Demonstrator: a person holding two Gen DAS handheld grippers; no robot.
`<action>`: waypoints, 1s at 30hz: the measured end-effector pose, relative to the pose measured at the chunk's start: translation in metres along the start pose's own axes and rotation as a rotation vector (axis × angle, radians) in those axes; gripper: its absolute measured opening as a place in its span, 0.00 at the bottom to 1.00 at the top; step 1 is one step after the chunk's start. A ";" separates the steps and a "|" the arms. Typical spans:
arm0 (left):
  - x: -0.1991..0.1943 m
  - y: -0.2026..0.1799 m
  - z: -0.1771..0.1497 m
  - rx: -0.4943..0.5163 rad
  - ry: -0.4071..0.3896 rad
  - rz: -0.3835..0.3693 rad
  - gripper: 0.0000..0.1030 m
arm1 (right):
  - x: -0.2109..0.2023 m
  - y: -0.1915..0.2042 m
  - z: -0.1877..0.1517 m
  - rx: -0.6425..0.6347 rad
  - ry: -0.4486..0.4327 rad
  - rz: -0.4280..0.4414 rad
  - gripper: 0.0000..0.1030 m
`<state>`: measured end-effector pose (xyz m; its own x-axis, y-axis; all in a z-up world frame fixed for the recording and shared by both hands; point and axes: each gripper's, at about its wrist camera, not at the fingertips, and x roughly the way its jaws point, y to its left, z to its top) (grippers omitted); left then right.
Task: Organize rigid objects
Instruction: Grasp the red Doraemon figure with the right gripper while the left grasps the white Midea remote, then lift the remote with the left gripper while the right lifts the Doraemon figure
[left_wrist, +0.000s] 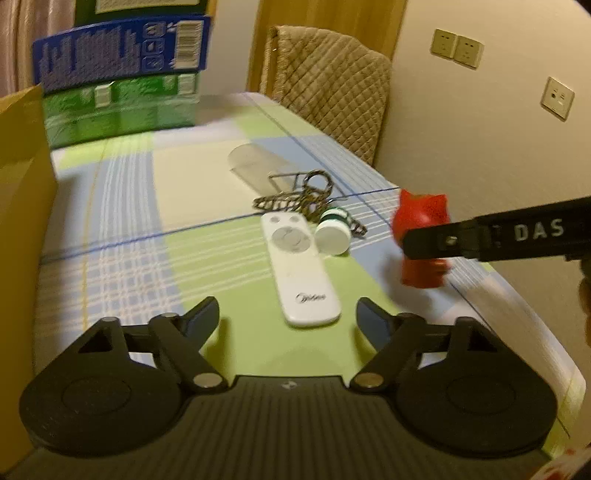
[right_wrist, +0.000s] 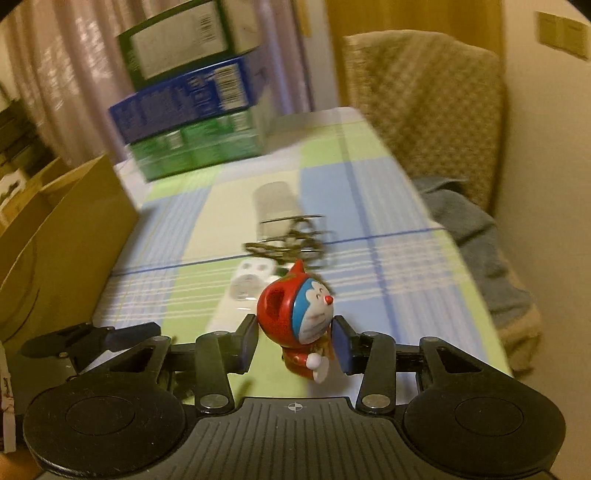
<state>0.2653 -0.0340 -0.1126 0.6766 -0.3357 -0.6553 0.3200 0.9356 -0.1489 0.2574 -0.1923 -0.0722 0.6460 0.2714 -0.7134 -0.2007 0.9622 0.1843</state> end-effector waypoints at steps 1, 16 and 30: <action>0.002 -0.002 0.002 0.010 -0.002 0.001 0.70 | -0.003 -0.005 0.000 0.018 -0.005 -0.014 0.38; 0.020 -0.018 0.002 0.046 0.073 0.135 0.34 | -0.006 -0.016 -0.004 0.089 0.000 0.018 0.38; -0.084 -0.029 -0.080 0.056 0.098 0.158 0.36 | -0.021 0.027 -0.051 -0.082 0.123 0.065 0.38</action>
<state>0.1464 -0.0243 -0.1129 0.6547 -0.1706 -0.7364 0.2532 0.9674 0.0010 0.2011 -0.1738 -0.0867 0.5356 0.3228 -0.7803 -0.3014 0.9363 0.1804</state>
